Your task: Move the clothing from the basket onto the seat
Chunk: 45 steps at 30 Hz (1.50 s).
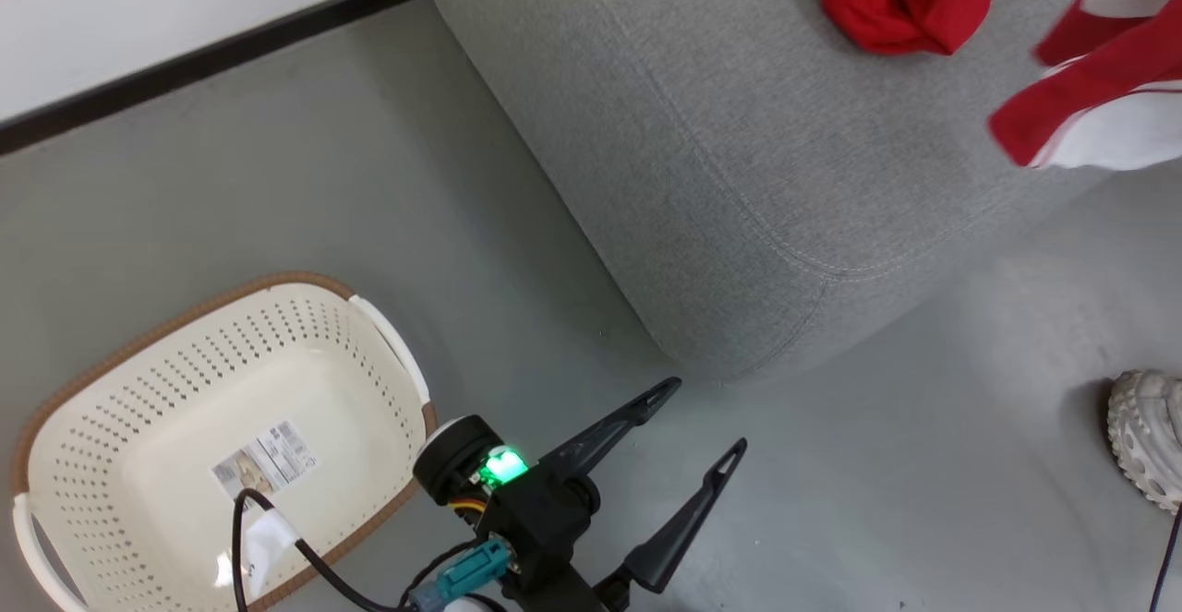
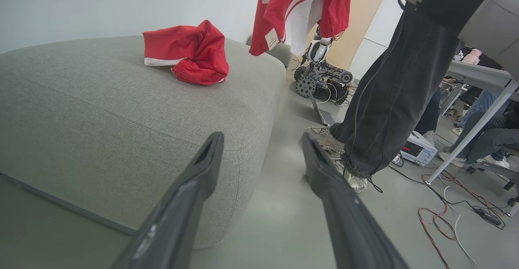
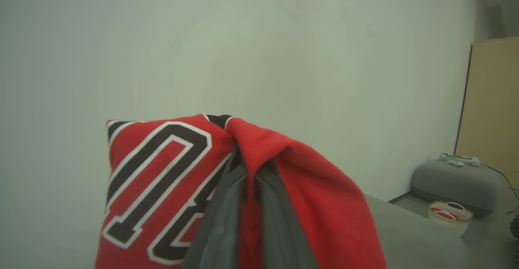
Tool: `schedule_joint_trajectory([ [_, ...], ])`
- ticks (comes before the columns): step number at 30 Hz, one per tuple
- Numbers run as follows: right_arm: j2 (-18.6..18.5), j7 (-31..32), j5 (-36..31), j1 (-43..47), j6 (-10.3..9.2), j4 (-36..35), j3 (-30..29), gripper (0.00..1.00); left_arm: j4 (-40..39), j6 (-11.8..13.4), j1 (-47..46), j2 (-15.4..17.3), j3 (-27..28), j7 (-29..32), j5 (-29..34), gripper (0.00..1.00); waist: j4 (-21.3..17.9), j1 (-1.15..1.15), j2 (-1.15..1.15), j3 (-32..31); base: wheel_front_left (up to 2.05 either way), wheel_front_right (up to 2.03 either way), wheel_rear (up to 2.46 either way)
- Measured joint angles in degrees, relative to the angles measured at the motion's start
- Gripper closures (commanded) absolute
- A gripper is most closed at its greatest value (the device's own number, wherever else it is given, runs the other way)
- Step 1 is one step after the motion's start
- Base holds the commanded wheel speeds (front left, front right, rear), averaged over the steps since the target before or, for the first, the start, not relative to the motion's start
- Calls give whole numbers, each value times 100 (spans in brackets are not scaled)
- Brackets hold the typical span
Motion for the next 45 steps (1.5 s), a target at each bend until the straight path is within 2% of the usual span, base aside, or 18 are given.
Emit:
schedule_joint_trajectory([
  [7, -211, -1, 127, -563, -3, 348, -308, 100, -197, -3, 2, 333, -85, 202, 46, 0, 71, 0, 0, 472, 0, 0, 0],
  [15, -482, -10, 220, -909, -56, 694, -632, 100, -415, -5, -52, 522, -171, 327, 98, 0, 204, 0, 0, 992, 0, 0, 0],
  [22, -514, -25, 236, -1669, -158, 977, -767, 100, -527, -8, -70, 778, -204, 465, 131, 0, 350, 0, 0, 1394, 71, 71, 71],
  [25, -690, -22, 235, -1833, -255, 1137, -906, 100, -592, -51, -166, 768, -221, 494, 132, 0, 416, -1, -1, 1547, 0, 0, 0],
  [29, -875, -23, 207, -2082, -259, 1143, -996, 100, -645, -49, -183, 843, -221, 495, 131, 0, 511, 0, -1, 1737, 0, 0, 0],
  [45, -1182, 35, -135, -2926, -360, 1582, -834, 100, -655, -49, -279, 964, -178, 437, 123, 0, 898, 0, 0, 2063, 0, 0, 0],
])
